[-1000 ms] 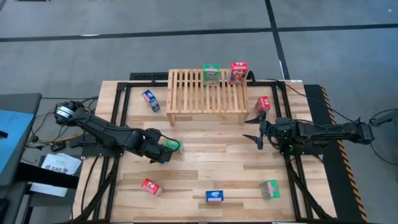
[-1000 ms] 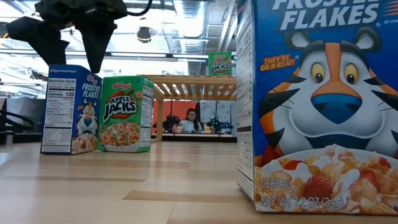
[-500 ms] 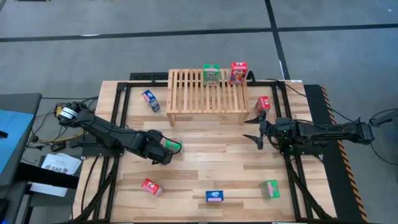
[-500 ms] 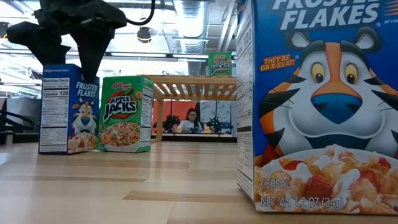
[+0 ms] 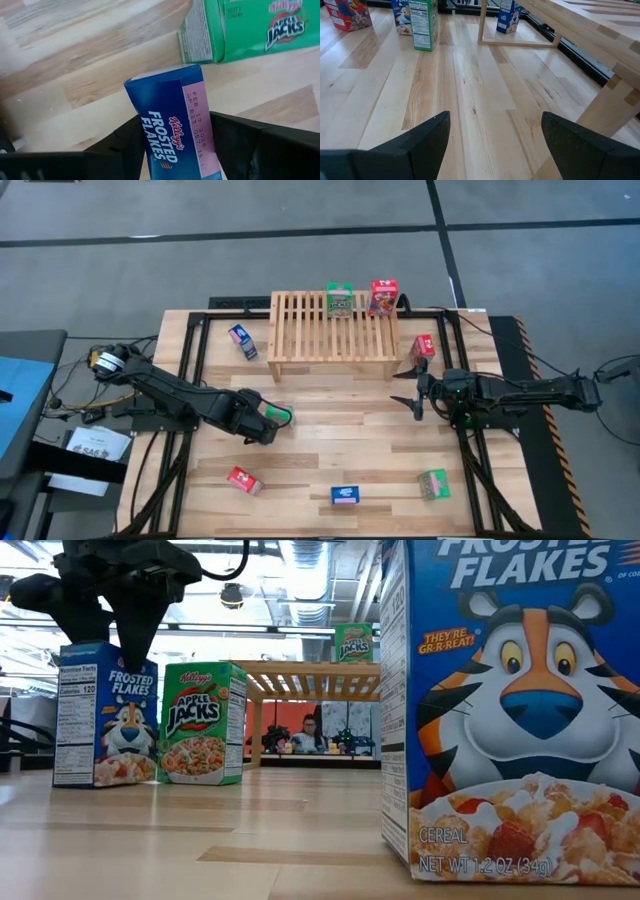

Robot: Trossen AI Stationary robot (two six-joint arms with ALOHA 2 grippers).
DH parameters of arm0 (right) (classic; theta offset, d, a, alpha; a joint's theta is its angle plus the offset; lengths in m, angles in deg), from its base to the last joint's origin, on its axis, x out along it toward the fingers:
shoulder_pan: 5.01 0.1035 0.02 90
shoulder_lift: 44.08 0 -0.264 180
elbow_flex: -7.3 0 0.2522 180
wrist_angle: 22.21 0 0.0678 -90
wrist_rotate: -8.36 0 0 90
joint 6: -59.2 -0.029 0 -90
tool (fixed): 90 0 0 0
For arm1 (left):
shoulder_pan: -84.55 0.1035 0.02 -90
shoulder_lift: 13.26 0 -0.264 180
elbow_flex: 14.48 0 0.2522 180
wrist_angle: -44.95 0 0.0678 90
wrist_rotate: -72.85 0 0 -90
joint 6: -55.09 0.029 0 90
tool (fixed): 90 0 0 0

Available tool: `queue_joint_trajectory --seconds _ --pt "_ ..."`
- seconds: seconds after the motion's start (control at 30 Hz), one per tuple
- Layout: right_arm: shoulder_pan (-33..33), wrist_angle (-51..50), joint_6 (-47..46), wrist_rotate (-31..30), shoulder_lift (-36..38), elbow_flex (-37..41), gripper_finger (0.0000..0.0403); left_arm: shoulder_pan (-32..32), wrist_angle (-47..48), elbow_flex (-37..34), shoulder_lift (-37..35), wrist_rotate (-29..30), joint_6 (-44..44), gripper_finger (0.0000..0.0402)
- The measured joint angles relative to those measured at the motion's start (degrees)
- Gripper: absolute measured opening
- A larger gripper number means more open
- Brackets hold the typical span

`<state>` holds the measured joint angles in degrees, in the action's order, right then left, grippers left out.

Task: Stack cereal on shelf
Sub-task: Put the middle blue cereal box on the shelf

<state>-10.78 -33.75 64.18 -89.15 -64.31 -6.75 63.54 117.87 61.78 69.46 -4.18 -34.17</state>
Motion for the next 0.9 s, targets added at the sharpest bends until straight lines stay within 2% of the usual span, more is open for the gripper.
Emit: queue_joint_trajectory --seconds 0.33,0.77,0.9 --pt "0.01 0.0 0.0 0.0 -0.02 0.01 0.0338 -0.73 0.73 0.0 -8.81 -1.33 2.98 0.0181" --pt "0.01 0.0 0.0 0.0 -0.01 0.0 0.0338 -0.72 1.36 0.0 -23.62 2.06 9.27 0.0181" --pt "0.01 0.0 0.0 0.0 0.0 0.01 0.0338 -0.72 1.38 0.0 -27.5 5.43 12.42 0.0181"
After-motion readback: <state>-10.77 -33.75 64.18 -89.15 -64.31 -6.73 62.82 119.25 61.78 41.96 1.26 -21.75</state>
